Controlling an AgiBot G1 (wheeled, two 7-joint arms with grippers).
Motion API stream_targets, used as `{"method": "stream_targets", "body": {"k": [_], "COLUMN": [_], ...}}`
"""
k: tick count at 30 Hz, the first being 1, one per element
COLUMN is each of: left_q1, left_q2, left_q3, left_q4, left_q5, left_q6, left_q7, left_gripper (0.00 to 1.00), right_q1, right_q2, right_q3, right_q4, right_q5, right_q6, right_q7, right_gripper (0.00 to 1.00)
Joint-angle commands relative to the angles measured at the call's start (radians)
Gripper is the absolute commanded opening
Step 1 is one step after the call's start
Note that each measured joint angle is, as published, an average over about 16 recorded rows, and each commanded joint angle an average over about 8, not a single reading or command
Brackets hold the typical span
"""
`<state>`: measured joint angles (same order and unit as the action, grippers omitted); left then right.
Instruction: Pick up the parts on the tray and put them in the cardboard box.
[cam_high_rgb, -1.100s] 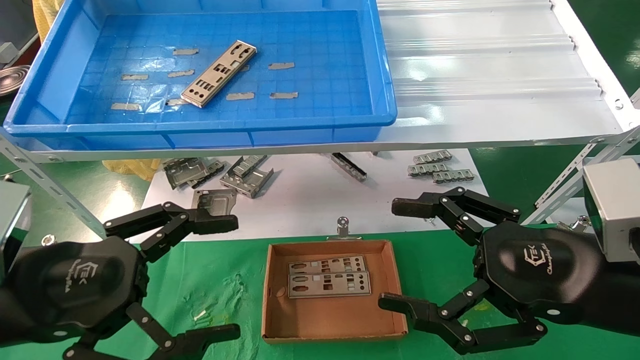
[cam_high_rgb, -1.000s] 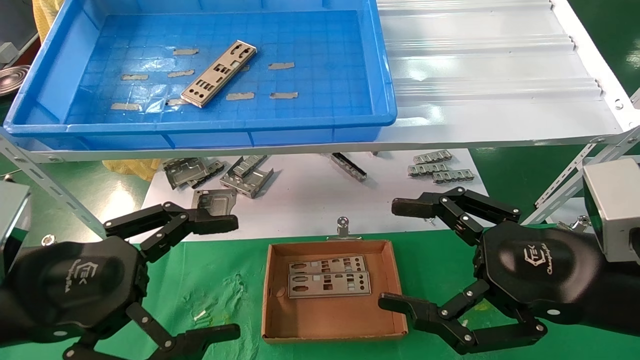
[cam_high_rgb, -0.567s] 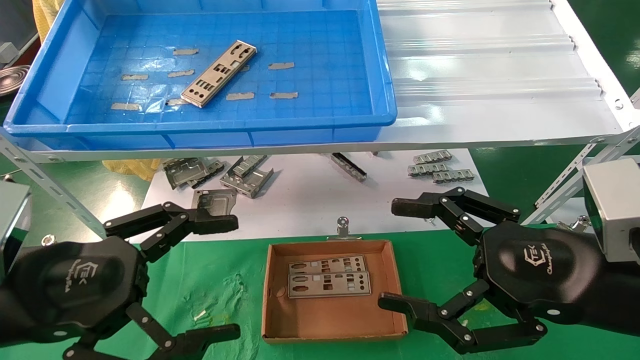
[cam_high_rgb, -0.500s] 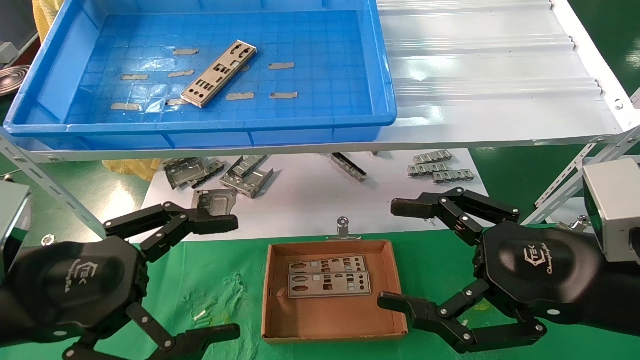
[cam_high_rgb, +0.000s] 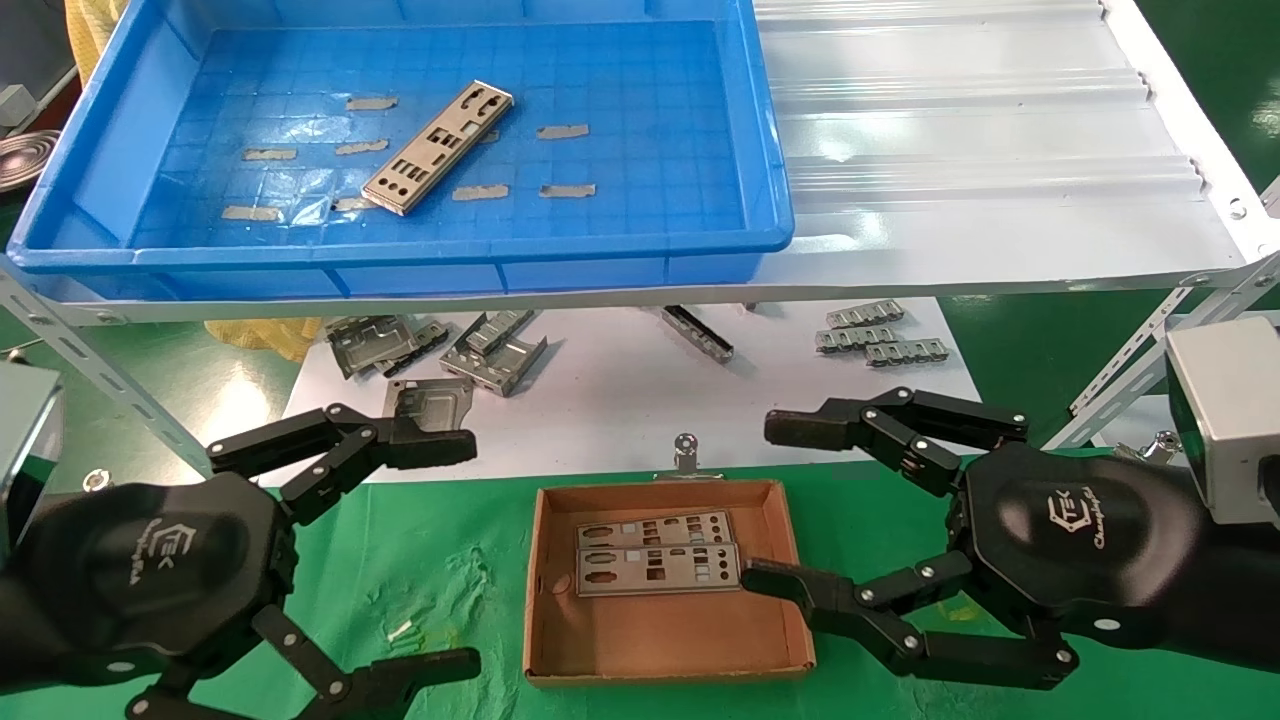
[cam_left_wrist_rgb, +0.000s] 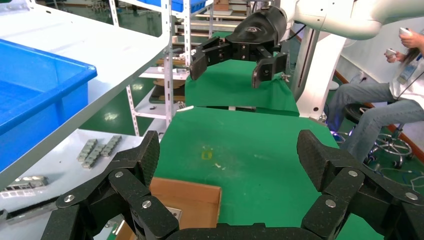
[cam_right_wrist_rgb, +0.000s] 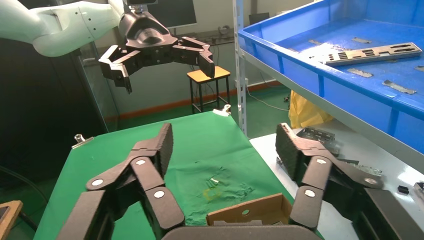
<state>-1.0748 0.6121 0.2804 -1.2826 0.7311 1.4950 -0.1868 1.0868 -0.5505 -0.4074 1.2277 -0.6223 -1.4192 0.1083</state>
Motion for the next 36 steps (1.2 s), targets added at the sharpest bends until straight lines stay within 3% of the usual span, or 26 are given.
{"method": "stream_targets", "body": {"k": [1,36], "left_q1": [0.0,-0.01], "left_q2": [0.0,0.002], "left_q3": [0.0,-0.001], "left_q4": [0.0,0.0], "left_q5": [0.0,0.007], "left_q6": [0.0,-0.006], "left_q7": [0.0,0.004], "left_gripper": [1.0,1.0], "right_q1": [0.0,0.0], "right_q2": [0.0,0.0], "right_q3": [0.0,0.0], "right_q4": [0.0,0.0], "right_q5": [0.0,0.0], "right_q6": [0.0,0.0], "right_q7": [0.0,0.0], "right_gripper": [0.0,0.0]}}
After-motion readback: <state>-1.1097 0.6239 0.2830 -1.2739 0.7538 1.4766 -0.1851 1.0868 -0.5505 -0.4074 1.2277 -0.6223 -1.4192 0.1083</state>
